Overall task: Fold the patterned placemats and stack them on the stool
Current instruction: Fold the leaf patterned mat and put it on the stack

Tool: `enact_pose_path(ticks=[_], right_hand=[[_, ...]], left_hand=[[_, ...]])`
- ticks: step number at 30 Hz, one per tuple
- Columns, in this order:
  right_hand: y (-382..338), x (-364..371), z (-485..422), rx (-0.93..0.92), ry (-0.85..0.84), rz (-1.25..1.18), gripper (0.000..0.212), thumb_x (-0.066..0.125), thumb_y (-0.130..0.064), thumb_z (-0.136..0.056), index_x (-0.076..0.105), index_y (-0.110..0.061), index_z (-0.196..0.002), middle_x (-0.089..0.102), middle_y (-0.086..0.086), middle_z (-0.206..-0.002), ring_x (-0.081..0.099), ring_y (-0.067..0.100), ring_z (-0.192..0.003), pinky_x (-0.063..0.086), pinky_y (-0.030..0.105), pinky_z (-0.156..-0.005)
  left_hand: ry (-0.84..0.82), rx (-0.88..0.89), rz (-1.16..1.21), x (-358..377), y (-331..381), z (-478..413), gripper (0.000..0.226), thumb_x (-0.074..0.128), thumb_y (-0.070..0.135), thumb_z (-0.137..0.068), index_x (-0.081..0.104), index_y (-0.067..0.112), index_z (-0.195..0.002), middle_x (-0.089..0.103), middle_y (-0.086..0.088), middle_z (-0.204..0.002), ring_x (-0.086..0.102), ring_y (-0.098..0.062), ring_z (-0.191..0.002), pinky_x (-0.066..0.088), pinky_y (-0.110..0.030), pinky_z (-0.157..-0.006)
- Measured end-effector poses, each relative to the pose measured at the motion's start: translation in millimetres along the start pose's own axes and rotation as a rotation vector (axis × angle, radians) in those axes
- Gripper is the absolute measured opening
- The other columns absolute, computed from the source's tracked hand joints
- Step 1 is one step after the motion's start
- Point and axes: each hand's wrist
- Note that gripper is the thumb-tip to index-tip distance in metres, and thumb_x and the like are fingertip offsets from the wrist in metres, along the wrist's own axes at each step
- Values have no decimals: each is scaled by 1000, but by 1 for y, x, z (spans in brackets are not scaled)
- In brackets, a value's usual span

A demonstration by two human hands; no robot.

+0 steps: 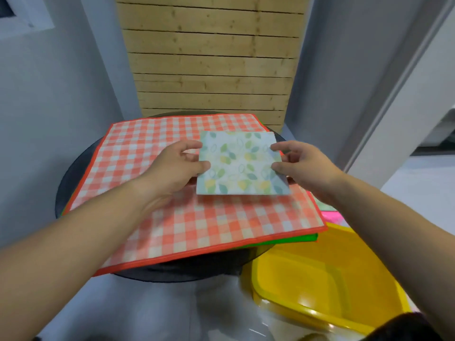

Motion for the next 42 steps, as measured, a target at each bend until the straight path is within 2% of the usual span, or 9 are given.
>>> enact_pose_path(ticks=[4,8,14,22,26,29,34,38,42], right_hand=[[26,-60,26,49,80,-37,31,69,-9,-90,68,-26,-116,52,10,-83,59,26,-80,56,53,-79],[62,-125,64,173,188,-90,28,63,-9,-95,69,-30,-112,63,3,-108,63,27,-104,57,46,-85],[144,-195,109,314,350,-99,28,63,-8,-94,73,-31,-109,63,10,-112,61,30,-105,54,53,-87],[245,-197,91,424,424,-108,28,60,-4,-95,69,-23,-113,61,9,-93,54,19,-68,45,23,-51],[277,-174,52,417,452,-130,27,59,-4,-95,69,-20,-114,66,10,-100,64,24,-75,55,30,-54],[291,-164,14,395,471,-111,24,58,-7,-96,69,-20,-114,65,6,-103,65,22,-73,52,24,-49],[304,-152,-55,355,478,-86,23,56,-9,-98,68,-20,-115,64,0,-112,67,18,-88,56,18,-55],[316,-146,-105,348,491,-68,24,54,-8,-97,68,-24,-107,63,3,-118,67,26,-99,62,37,-77],[323,-142,-136,369,479,-21,29,51,-9,-99,69,-18,-120,60,3,-125,62,24,-107,59,35,-87]], left_hand=[[-118,54,60,61,13,18,53,65,-6,-91,51,8,-140,66,-1,-97,71,-3,-73,55,-14,-63],[-234,85,168,140,22,39,50,64,-7,-90,53,15,-135,66,1,-110,70,-6,-92,59,-21,-76],[-369,49,209,266,-15,56,63,65,1,-94,43,23,-148,60,9,-128,69,-4,-98,61,-31,-84],[-300,-83,225,362,-94,33,62,62,-3,-92,48,25,-145,70,6,-117,70,-14,-102,60,-40,-88],[-210,-101,242,369,-122,-10,49,68,-7,-86,61,33,-113,71,30,-87,71,-11,-88,60,-34,-80],[-94,-100,253,371,-138,-51,38,76,-1,-83,66,24,-110,73,9,-105,70,-13,-97,58,-29,-84],[34,-91,268,372,-149,-110,32,77,5,-84,69,15,-113,70,11,-97,68,-2,-92,55,-16,-77],[59,-115,232,375,-152,-148,39,76,6,-85,67,8,-123,71,1,-107,65,2,-86,52,-10,-71],[61,-161,226,378,-158,-164,36,71,3,-89,68,10,-124,68,10,-96,64,3,-83,53,-8,-65]])
Point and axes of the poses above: each hand's wrist, its own z-axis away from the middle knuckle, its own x-axis out of the palm, y = z × x
